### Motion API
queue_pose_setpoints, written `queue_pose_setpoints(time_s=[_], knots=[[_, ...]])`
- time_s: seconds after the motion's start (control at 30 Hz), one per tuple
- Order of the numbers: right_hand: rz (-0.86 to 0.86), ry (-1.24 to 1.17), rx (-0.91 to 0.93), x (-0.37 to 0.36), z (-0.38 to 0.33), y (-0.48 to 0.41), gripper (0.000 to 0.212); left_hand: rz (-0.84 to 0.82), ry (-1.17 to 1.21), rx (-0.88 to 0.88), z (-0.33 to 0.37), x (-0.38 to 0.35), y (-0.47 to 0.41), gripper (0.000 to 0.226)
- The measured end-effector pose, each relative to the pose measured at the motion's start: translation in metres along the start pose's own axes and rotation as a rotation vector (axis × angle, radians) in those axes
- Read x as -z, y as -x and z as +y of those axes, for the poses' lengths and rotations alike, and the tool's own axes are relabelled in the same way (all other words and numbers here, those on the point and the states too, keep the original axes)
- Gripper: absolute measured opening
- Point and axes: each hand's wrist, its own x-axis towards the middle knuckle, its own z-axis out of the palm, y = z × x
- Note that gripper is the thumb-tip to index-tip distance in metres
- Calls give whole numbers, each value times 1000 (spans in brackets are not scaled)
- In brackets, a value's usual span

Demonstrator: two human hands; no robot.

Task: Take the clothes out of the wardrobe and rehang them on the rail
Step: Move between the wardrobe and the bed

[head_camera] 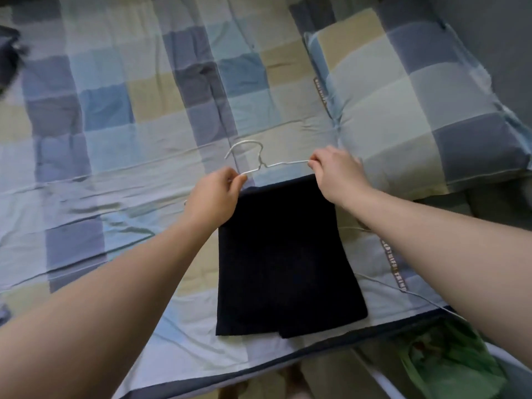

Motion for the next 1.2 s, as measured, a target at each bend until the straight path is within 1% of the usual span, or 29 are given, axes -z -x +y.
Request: queue_pose_setpoints(time_s=[0.17,0.27,0.37,0.5,0.57,0.63,0.7,0.8,0.87,0.97,1.1,1.2], knots=[[113,12,-42,-79,20,-72,24,40,-12,-21,-43,-51,-85,27],[196,-16,-46,-109,30,-111,23,80,-31,-48,-56,-70,-130,27],[243,-46,-48,-130,37,-146,24,111,-63,-74,-64,-82,-170,26],[213,-156,-127,-144,43,-188,31,168,-61,-53,-74,-88,-215,21],[145,-146,-151,-150,41,-194,44,150,-124,-43,-79,-90,-224,34],[71,-118,-175,-151,37,-187,54,141,-191,-39,-83,-90,-217,48],[11,-93,-179,-151,32,-169,58,129,-241,-51,-86,-89,-201,54],[-64,-45,-156,-141,21,-137,60,30,-326,-10,-83,-82,-166,60],[-112,-19,-129,-129,10,-114,62,-31,-395,-27,-75,-72,-140,62],[-142,25,-96,-102,-8,-72,64,-96,-461,-81,-63,-46,-101,65],[-171,60,-127,-57,-38,-2,64,-126,-528,-149,-54,-1,-38,67],[-187,49,-159,-24,-68,56,65,-155,-530,-196,-48,38,12,69]])
